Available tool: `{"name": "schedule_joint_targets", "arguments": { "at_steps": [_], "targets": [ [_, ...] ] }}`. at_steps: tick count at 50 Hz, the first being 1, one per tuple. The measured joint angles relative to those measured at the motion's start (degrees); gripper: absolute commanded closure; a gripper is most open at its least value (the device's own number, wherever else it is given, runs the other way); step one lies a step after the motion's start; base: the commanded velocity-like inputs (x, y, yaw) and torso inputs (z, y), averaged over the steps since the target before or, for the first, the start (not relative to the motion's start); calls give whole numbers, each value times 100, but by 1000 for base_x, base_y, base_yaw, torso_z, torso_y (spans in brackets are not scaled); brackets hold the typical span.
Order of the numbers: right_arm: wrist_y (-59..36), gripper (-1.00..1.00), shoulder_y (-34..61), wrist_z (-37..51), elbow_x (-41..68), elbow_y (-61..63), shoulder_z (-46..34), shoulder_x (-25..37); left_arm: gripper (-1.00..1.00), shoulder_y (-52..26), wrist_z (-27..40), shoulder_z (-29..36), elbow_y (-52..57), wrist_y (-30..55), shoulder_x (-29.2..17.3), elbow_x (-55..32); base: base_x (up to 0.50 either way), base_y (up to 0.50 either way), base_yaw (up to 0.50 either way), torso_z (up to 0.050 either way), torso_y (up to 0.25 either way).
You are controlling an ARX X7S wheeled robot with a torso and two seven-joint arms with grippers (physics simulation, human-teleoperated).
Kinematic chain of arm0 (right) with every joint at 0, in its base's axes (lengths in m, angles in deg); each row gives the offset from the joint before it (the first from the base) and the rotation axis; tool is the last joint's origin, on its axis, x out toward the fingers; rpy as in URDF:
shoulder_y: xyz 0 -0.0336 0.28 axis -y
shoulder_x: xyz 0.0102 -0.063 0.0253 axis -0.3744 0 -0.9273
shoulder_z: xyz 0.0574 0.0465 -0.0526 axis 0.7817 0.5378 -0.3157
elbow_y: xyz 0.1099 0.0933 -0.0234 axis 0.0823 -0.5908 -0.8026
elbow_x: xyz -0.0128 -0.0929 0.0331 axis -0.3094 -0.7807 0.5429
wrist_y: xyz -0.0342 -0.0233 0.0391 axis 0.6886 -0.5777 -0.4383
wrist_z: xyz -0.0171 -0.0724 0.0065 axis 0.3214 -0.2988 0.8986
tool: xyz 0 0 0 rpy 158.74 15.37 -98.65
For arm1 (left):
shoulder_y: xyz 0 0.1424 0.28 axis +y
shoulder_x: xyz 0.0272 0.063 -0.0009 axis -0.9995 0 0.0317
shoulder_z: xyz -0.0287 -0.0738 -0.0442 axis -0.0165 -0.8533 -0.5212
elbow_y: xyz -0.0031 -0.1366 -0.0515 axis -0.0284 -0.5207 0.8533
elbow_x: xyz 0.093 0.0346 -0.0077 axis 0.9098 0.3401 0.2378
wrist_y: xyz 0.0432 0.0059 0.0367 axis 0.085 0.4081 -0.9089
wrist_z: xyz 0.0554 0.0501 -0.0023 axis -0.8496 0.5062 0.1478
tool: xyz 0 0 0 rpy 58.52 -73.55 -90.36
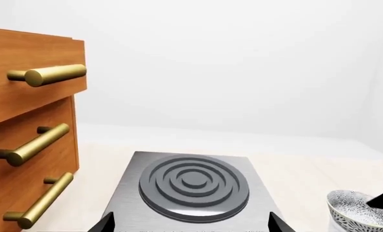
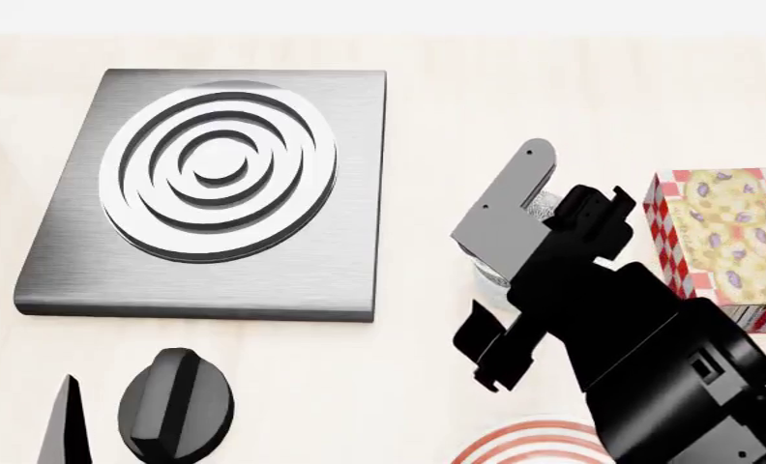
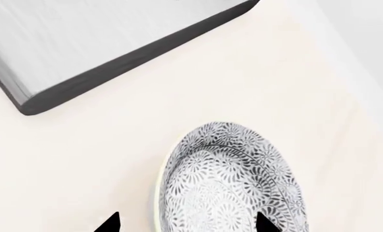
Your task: Pick the akita bowl on the ramekin and place it on the plate.
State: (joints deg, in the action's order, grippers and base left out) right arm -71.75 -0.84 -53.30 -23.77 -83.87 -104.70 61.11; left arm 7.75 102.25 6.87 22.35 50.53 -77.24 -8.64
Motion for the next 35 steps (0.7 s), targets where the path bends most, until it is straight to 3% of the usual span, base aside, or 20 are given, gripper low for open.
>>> {"name": "schedule_joint_targets", "arguments": {
  "at_steps": [6, 7, 35],
  "targets": [
    [98, -100, -24, 56, -31, -100, 10, -49, -100, 1, 21, 13, -12, -17, -17, -3, 0, 0, 0, 0, 0],
    [111, 100, -28, 62, -35, -112, 11, -55, -100, 1, 24, 14, -13, -20, -20, -5, 0, 0, 0, 0, 0],
    [387, 100, -86, 8, -69, -198, -26, -72, -100, -24, 122, 33, -68, -73, -77, -81, 0, 0, 0, 0, 0]
  ]
}}
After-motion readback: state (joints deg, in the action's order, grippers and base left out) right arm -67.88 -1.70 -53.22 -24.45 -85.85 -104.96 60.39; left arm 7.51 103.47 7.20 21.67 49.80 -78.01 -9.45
